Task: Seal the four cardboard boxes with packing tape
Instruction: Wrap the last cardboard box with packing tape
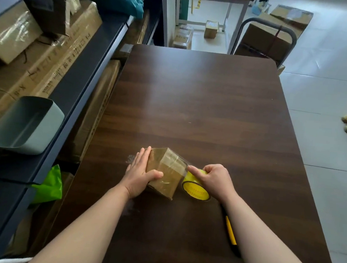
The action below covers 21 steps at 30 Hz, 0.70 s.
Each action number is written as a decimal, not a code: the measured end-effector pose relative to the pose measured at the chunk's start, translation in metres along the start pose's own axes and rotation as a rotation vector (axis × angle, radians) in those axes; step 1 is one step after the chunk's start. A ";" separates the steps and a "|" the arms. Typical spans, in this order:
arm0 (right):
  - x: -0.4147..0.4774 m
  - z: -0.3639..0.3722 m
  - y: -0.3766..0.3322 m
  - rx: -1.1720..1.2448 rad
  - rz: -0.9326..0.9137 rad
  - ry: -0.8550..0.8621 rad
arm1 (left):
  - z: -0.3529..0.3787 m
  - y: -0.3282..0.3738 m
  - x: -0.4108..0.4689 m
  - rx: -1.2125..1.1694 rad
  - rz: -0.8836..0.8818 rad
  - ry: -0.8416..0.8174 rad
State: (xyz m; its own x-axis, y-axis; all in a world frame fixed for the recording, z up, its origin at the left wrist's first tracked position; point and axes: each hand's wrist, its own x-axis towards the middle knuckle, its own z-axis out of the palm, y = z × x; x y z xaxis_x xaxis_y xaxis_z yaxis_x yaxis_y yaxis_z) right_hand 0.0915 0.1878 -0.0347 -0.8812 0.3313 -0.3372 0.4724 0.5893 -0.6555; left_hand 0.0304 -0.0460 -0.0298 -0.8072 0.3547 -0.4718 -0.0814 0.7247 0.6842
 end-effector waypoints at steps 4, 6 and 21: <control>0.008 0.010 -0.002 -0.004 0.002 -0.004 | -0.003 -0.006 0.003 -0.067 -0.002 -0.004; 0.011 0.014 -0.004 -0.016 -0.002 -0.004 | -0.006 -0.009 0.005 -0.092 -0.016 -0.012; 0.022 0.041 -0.046 0.119 0.019 -0.020 | -0.044 -0.013 -0.011 -0.028 0.002 0.221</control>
State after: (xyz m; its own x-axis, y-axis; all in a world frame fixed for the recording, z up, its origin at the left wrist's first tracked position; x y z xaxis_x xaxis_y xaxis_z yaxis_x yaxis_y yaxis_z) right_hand 0.0496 0.1372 -0.0396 -0.8727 0.3259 -0.3635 0.4848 0.4906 -0.7240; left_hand 0.0150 -0.0854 -0.0087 -0.9158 0.2157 -0.3388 -0.0933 0.7063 0.7017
